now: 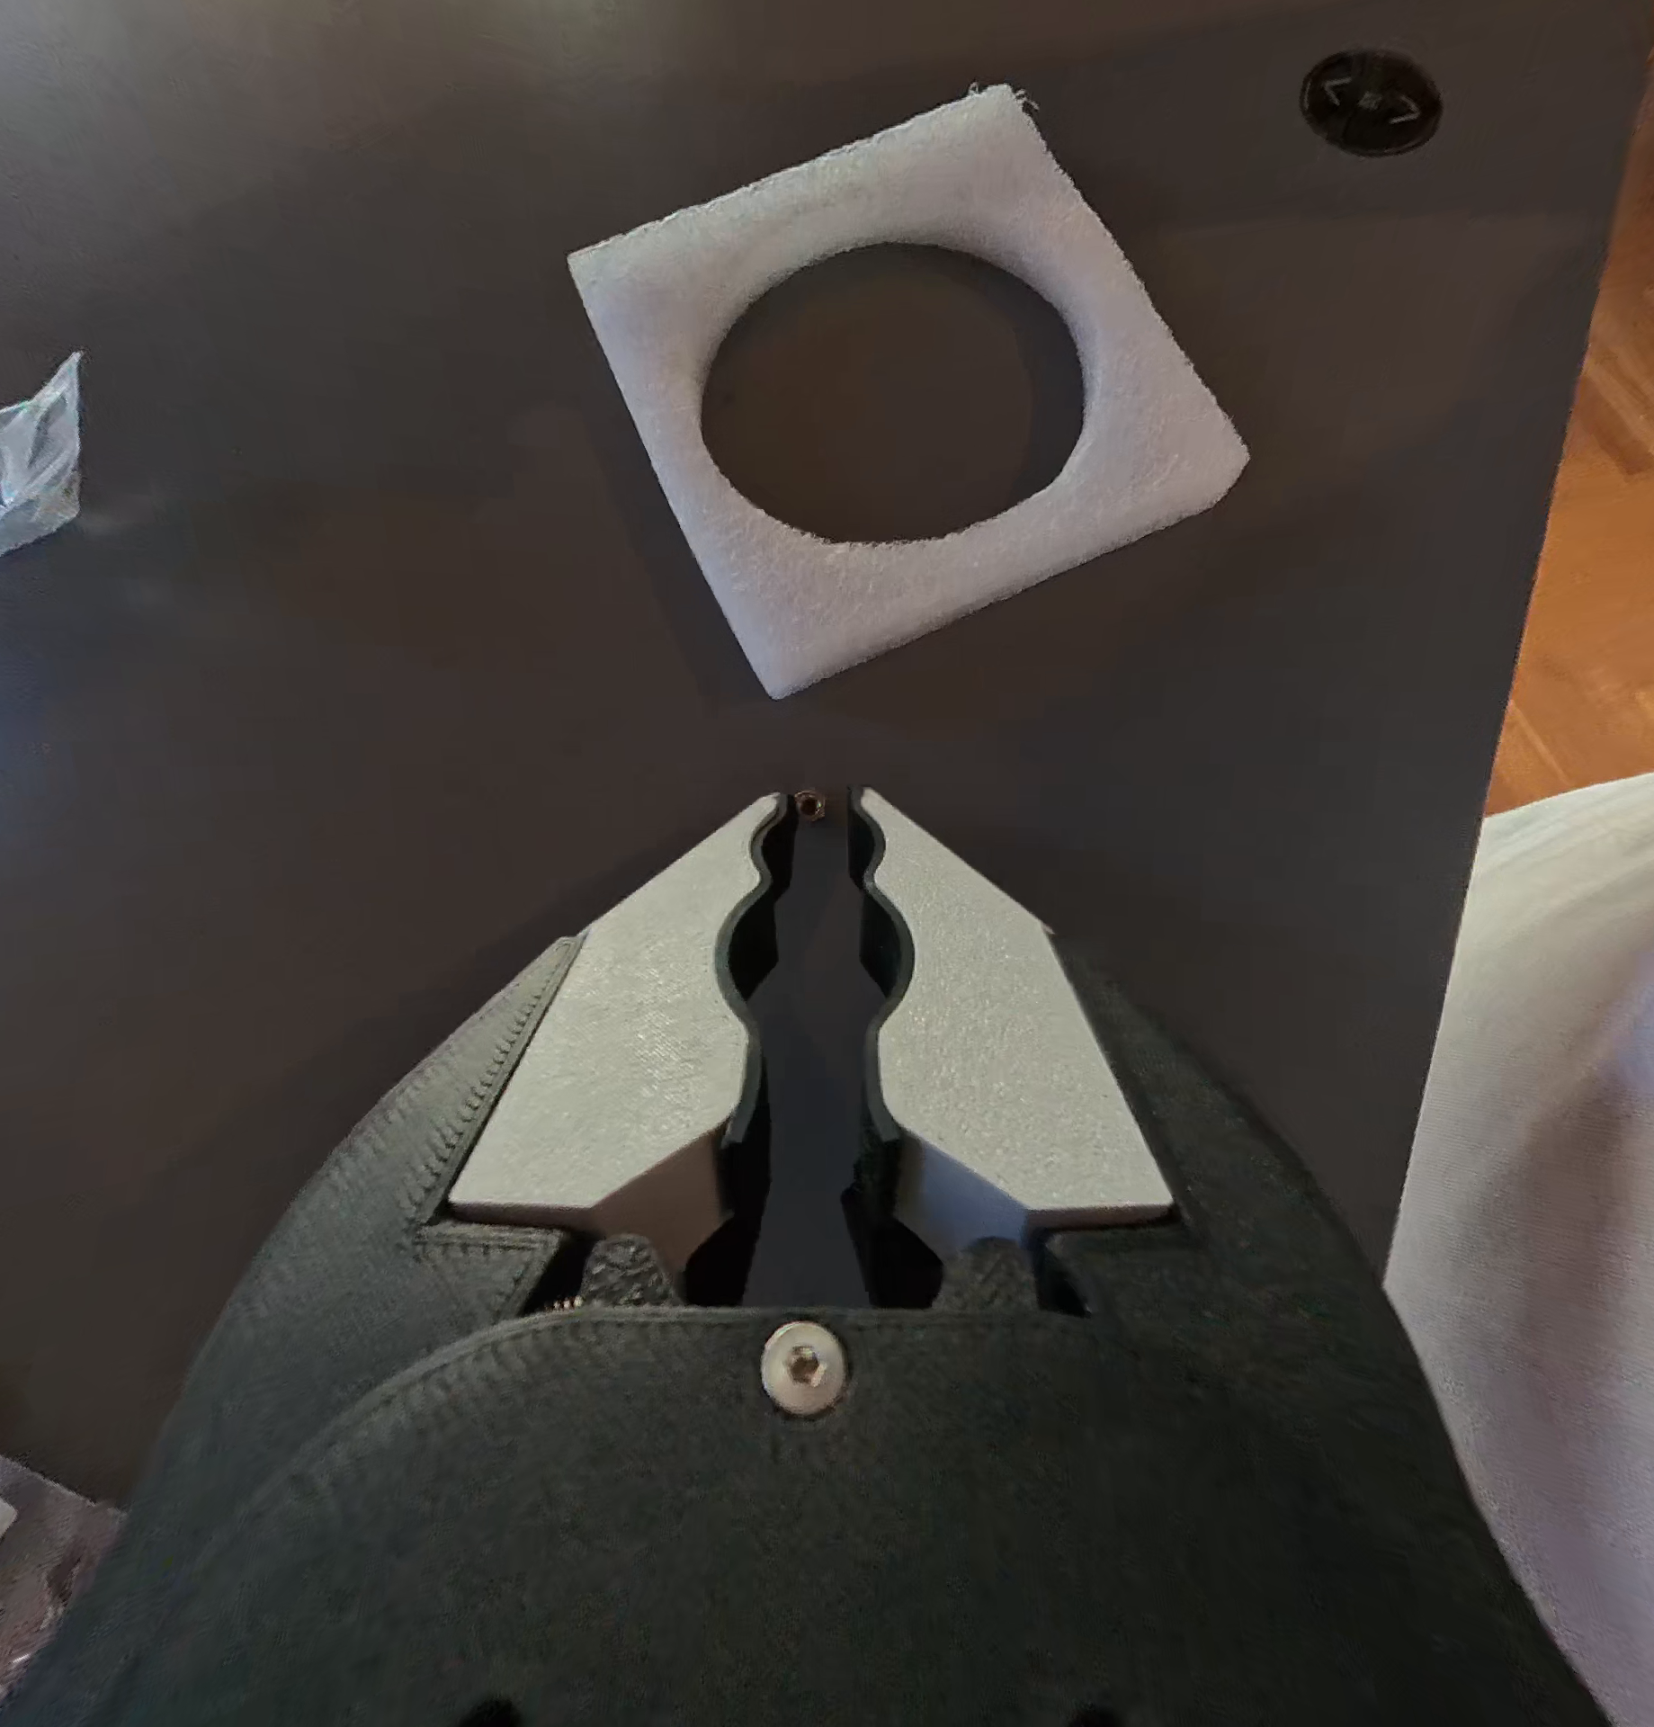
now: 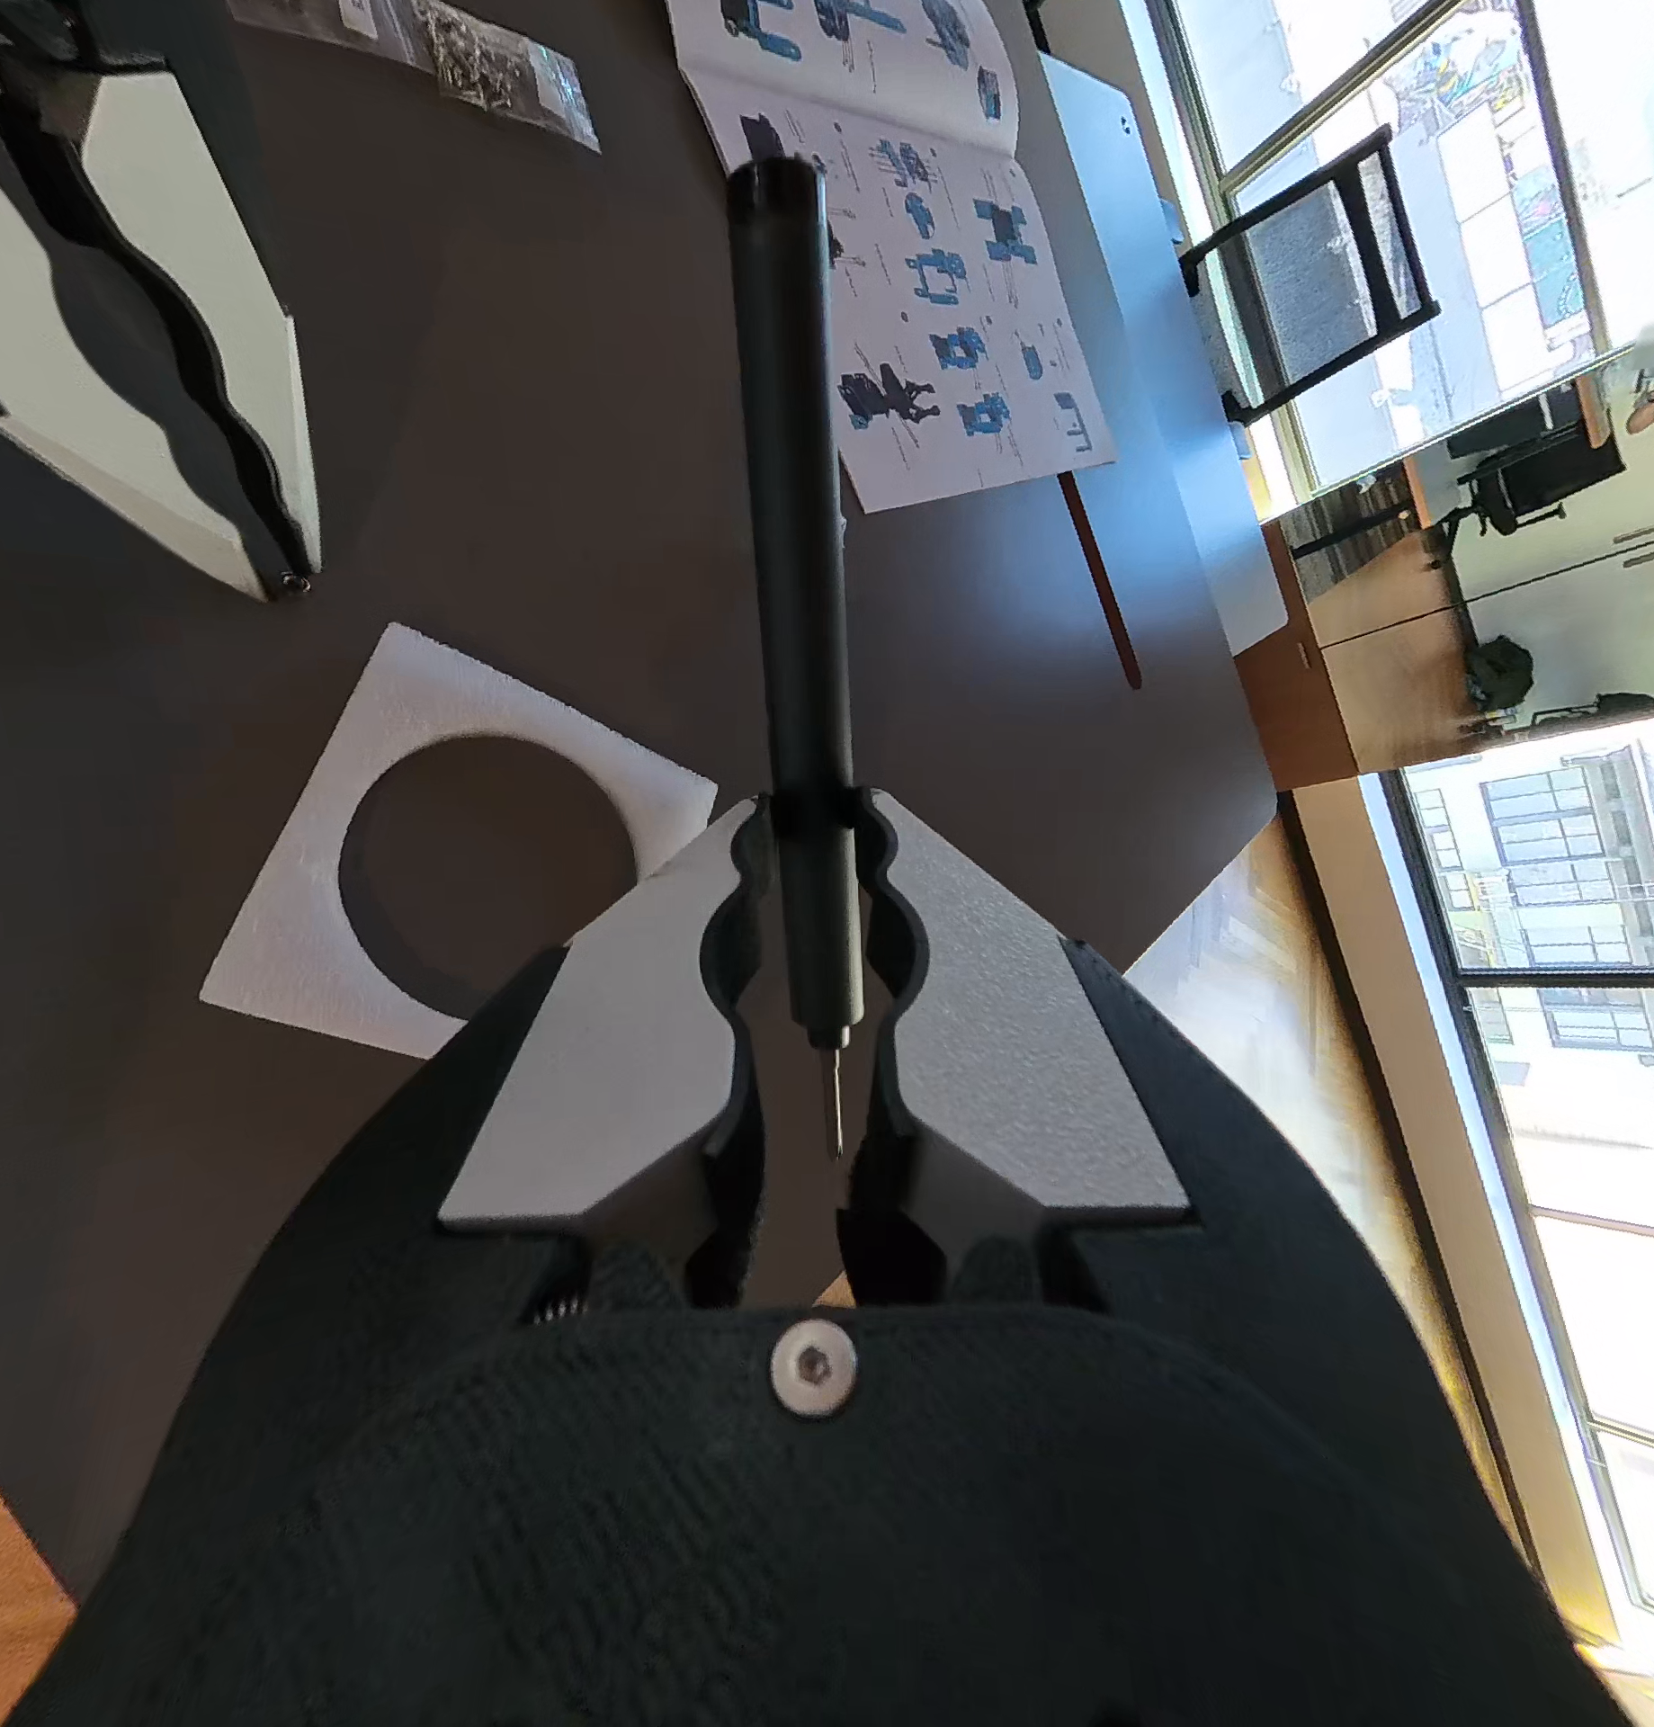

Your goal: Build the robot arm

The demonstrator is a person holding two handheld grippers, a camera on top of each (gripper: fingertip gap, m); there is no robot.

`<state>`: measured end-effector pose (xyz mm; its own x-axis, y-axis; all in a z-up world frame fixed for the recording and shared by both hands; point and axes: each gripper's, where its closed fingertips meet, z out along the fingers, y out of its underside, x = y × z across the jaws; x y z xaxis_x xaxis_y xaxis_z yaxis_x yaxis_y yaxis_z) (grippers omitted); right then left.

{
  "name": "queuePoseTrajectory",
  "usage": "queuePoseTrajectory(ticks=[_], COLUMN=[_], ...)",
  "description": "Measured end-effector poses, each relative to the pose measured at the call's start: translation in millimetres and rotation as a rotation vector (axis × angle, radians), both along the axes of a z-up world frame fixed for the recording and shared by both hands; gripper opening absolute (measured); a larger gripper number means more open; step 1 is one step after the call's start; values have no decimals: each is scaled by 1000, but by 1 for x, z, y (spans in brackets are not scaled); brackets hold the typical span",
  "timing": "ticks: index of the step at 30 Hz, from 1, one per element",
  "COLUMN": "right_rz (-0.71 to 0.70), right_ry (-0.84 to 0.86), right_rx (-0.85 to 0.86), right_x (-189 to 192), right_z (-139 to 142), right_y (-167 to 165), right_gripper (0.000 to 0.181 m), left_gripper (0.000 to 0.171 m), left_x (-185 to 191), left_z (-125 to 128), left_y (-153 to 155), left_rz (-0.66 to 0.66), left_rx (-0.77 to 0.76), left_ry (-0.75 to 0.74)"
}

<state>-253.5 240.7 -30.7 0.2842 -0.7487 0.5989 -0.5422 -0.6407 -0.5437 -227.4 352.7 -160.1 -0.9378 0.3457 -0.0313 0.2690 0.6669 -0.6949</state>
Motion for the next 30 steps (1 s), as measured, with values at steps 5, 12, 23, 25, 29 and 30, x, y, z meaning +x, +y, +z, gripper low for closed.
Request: queuePoseTrajectory(ticks=[5, 12, 23, 25, 29, 30], right_rz=[4, 13, 68, 97, 163, 184], right_ry=[2, -1, 31, 56, 106, 114], right_rx=[5, 11, 48, 43, 21, 18], right_x=[-3, -3, 3, 7, 16, 19], right_z=[-3, -3, -13, -20, -30, -31], right_y=[-1, -1, 19, 29, 48, 54], right_gripper=[15, 15, 16, 16, 15, 16], left_gripper=[10, 5, 1, 1, 1, 1], left_x=[0, 3, 13, 27, 48, 50], left_z=[-3, -4, 45, 64, 73, 75], left_y=[-3, -3, 8, 18, 44, 49], left_rz=[-2, 19, 331, 408, 547, 568], left_rx=[3, -9, -73, -116, -148, -157], left_ry=[-34, -22, 966, 1295, 1586, 1621])
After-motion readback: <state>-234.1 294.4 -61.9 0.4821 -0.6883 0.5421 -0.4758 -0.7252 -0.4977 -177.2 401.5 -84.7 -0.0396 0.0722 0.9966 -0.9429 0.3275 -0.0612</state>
